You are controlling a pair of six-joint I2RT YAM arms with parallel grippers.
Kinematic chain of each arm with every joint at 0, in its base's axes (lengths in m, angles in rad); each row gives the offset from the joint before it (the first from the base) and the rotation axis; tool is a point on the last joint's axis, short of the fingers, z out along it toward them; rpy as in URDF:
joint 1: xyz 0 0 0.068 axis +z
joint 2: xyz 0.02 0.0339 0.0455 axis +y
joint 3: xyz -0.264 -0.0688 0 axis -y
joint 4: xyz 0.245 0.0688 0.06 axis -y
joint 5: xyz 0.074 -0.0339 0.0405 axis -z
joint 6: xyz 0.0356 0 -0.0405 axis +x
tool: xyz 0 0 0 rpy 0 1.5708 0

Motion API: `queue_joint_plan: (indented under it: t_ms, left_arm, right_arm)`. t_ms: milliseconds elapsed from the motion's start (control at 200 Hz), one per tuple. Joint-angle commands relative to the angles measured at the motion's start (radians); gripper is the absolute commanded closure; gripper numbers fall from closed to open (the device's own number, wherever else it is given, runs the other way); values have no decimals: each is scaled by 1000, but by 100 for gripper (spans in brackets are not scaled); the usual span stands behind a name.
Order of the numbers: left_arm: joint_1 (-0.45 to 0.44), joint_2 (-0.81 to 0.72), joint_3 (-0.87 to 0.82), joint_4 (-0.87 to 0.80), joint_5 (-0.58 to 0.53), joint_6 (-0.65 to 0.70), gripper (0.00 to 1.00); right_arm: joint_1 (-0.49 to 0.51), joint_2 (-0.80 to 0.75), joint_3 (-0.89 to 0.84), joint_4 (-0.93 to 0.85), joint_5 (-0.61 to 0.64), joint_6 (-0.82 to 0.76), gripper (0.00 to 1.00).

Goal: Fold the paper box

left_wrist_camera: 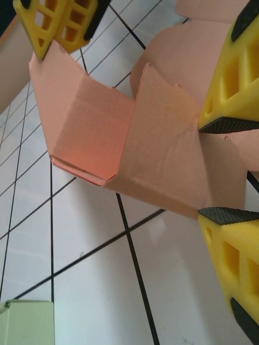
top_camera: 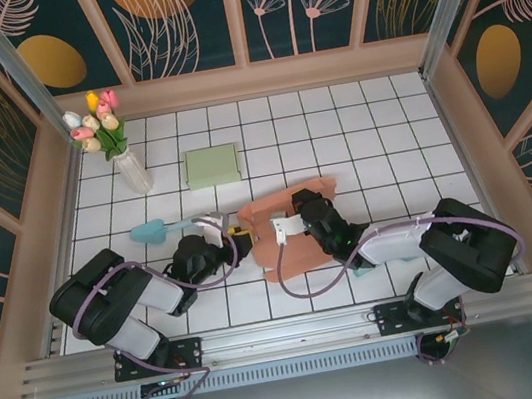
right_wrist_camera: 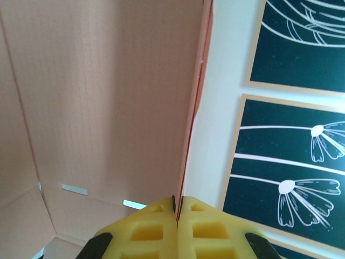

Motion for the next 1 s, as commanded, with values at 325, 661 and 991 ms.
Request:
queue_joint_plan:
  t_ms: [325, 661, 991]
  left_arm:
    - [-42, 58, 58, 87, 45, -49, 62]
    - [-70, 119, 144, -2, -150, -35, 52]
    - [-71, 164, 209, -60, -270, 48, 47]
  right_arm:
    - [11, 54, -11, -138, 31, -2, 100]
    - [22, 61, -18, -147, 41, -16, 100]
    - [26, 67, -14, -160, 34, -2, 100]
